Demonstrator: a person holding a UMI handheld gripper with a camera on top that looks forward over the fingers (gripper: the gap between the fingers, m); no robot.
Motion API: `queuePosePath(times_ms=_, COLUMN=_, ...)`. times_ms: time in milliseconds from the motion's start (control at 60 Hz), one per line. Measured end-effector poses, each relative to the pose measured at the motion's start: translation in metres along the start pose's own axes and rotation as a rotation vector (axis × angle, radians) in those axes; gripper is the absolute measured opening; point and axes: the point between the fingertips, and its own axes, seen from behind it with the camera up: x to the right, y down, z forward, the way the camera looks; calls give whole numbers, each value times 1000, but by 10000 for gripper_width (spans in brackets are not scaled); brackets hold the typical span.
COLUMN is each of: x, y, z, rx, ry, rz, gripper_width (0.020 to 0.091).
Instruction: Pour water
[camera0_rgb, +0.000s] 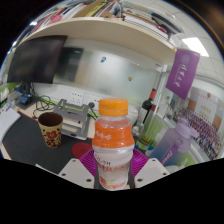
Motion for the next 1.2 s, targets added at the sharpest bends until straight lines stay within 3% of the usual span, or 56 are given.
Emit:
queuePosePath(times_ms=133, x=12, y=-27, z=24, rx=-61, ry=50, rz=-322, gripper_width=399)
queuePosePath(times_ms=300, x=0, y=-73, z=48, rx=-11, ry=88, rz=-817, gripper_width=401)
queuePosePath(times_ms=733, x=-72, y=-112, z=78, rx=73, ry=136, rz=-1582, gripper_width=400)
queuePosePath(times_ms=950, x=-84, y=-131, z=81, rx=113, ry=189, rz=-1799, gripper_width=402)
queuePosePath(times_ms=1200, x=-80, y=-122, z=80, rx=49, ry=182, rz=-1713, gripper_width=401)
